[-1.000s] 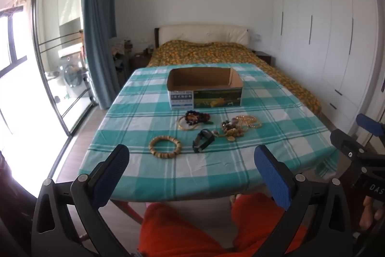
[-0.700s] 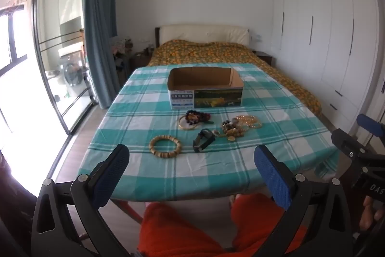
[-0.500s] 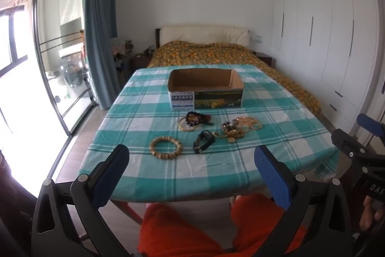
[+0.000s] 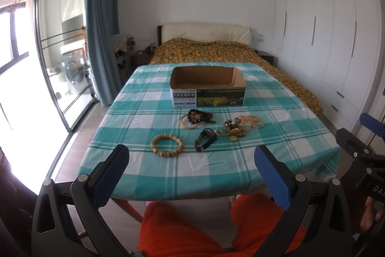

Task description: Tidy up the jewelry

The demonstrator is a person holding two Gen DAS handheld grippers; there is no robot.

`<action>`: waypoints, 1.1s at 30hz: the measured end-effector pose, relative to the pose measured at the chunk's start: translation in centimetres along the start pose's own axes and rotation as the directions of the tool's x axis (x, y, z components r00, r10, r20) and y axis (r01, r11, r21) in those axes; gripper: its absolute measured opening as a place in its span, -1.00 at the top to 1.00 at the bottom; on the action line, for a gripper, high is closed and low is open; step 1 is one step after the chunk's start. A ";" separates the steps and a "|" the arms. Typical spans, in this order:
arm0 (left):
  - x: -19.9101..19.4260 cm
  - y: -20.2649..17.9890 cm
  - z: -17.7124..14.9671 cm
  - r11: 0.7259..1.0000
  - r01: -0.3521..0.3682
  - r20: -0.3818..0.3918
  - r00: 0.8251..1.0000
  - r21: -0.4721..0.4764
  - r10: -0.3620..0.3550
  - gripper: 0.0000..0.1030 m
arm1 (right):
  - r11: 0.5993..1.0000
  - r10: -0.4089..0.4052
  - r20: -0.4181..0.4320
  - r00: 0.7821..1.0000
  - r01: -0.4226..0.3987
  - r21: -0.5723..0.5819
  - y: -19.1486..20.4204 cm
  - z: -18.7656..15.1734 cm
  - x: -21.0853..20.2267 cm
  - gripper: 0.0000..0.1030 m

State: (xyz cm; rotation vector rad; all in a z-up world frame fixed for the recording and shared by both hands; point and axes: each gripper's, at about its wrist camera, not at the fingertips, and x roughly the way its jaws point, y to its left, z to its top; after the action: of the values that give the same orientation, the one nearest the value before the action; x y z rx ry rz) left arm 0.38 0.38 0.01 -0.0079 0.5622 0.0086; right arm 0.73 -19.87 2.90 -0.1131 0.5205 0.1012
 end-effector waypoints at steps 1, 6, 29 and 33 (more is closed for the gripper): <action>0.0 0.0 0.0 1.000 0.000 0.001 1.000 0.000 0.000 -0.99 | 1.000 0.001 0.000 1.000 -0.001 0.000 0.0 0.0 0.0 -0.87; -0.1 0.0 -0.1 1.000 0.000 0.002 1.000 0.000 0.000 -0.99 | 1.000 0.001 0.000 1.000 -0.001 -0.001 0.0 0.0 -0.1 -0.87; -0.1 0.2 -0.4 1.000 -0.002 -0.002 1.000 0.000 0.002 -0.99 | 1.000 0.000 -0.001 1.000 0.000 -0.001 0.2 0.0 0.0 -0.87; 0.0 0.1 -0.4 1.000 -0.003 -0.003 1.000 0.000 0.003 -0.99 | 1.000 0.000 -0.002 1.000 0.000 -0.001 0.2 0.0 0.0 -0.87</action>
State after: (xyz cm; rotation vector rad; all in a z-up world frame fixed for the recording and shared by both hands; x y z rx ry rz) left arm 0.13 0.52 -0.32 -0.0074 0.5652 0.0113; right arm 0.66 -19.70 2.89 -0.1141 0.5227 0.1012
